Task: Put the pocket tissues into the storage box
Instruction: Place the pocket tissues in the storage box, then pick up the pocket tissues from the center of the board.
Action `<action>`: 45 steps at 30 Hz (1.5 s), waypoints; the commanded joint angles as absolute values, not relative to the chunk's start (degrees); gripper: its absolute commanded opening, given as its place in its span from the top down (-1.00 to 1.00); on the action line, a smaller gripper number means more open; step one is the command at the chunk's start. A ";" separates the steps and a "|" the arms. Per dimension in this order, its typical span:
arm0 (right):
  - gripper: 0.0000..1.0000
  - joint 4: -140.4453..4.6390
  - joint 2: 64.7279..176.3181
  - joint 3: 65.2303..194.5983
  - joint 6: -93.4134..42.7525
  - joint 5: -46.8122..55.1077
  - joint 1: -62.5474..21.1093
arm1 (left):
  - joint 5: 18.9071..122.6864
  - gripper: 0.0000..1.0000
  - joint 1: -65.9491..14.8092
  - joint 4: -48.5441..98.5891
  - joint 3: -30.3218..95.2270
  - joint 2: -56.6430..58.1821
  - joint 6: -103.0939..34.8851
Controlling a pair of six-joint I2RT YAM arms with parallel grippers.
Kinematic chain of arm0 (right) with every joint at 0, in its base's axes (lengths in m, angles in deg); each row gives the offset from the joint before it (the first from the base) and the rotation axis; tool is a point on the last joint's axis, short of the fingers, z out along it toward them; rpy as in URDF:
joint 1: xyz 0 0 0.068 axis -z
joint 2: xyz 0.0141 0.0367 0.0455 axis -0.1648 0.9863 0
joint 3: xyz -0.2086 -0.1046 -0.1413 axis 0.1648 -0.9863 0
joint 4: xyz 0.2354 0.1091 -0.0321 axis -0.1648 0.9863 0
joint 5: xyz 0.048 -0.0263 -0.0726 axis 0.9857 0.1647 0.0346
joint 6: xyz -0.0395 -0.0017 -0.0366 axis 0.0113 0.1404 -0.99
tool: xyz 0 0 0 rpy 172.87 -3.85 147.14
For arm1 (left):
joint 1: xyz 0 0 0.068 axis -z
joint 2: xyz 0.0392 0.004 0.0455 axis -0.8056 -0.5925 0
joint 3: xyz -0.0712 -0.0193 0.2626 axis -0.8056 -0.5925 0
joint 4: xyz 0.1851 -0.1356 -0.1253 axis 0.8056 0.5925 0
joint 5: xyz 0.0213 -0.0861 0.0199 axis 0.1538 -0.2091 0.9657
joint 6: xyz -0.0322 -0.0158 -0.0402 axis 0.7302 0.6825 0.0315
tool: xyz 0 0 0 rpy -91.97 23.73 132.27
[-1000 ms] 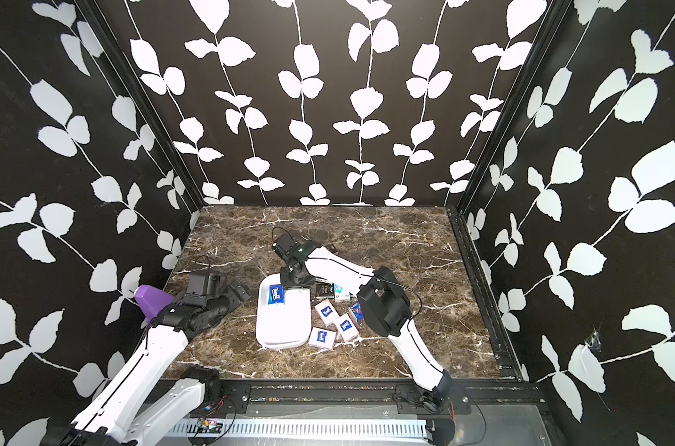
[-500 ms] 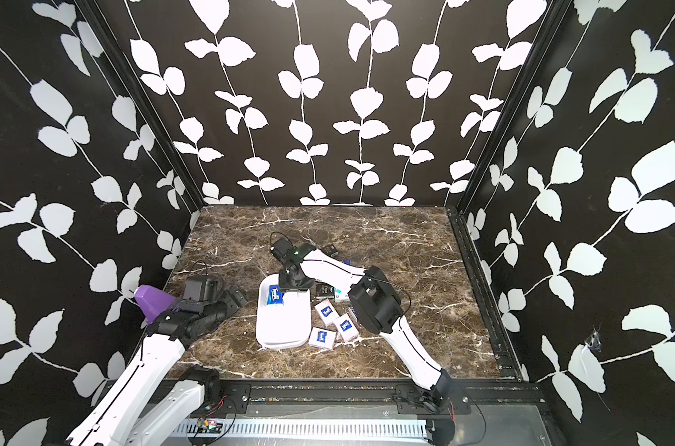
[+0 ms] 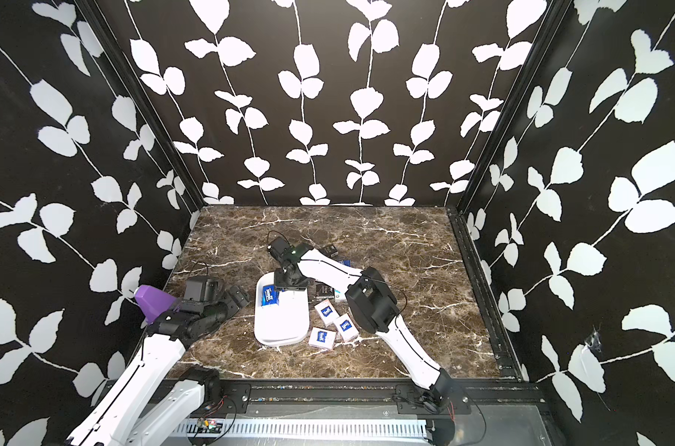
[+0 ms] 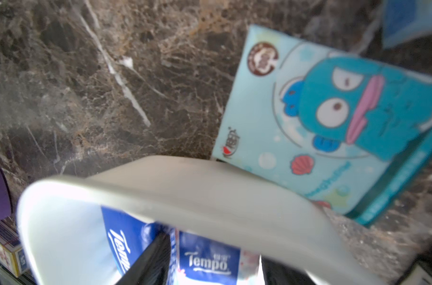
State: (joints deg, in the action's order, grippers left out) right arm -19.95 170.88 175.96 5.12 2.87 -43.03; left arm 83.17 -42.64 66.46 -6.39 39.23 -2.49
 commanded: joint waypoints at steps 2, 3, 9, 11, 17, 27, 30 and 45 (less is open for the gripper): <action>-0.30 -20.26 164.77 177.62 3.15 1.29 -43.36 | 81.81 -0.98 -43.04 67.33 -6.21 39.90 -2.85; -0.32 -20.26 163.76 177.24 2.87 0.96 -43.36 | 81.47 -0.98 -43.03 67.42 -6.01 39.82 -2.97; -0.42 -20.43 155.90 170.92 0.38 -1.16 -42.95 | 78.94 -0.98 -43.02 67.64 -4.06 38.44 -5.00; -0.43 -21.18 152.35 166.69 0.20 -1.44 -42.32 | 77.75 -0.98 -43.04 67.45 -3.43 37.35 -6.00; -0.46 -23.44 140.96 149.87 -0.22 -3.26 -38.95 | 71.92 -0.98 -42.86 64.60 -2.41 32.38 -8.03; -0.46 -20.50 127.43 125.44 -10.92 -2.04 -35.62 | 67.58 -0.98 -41.87 61.03 1.38 23.90 -9.07; -0.46 -19.51 125.68 120.76 -12.90 0.55 -35.60 | 67.51 -0.98 -41.00 61.11 3.47 22.24 -9.30; -0.48 -20.16 131.08 118.84 -18.19 -2.08 -39.34 | 70.04 -0.98 -38.18 62.77 3.53 24.43 -7.59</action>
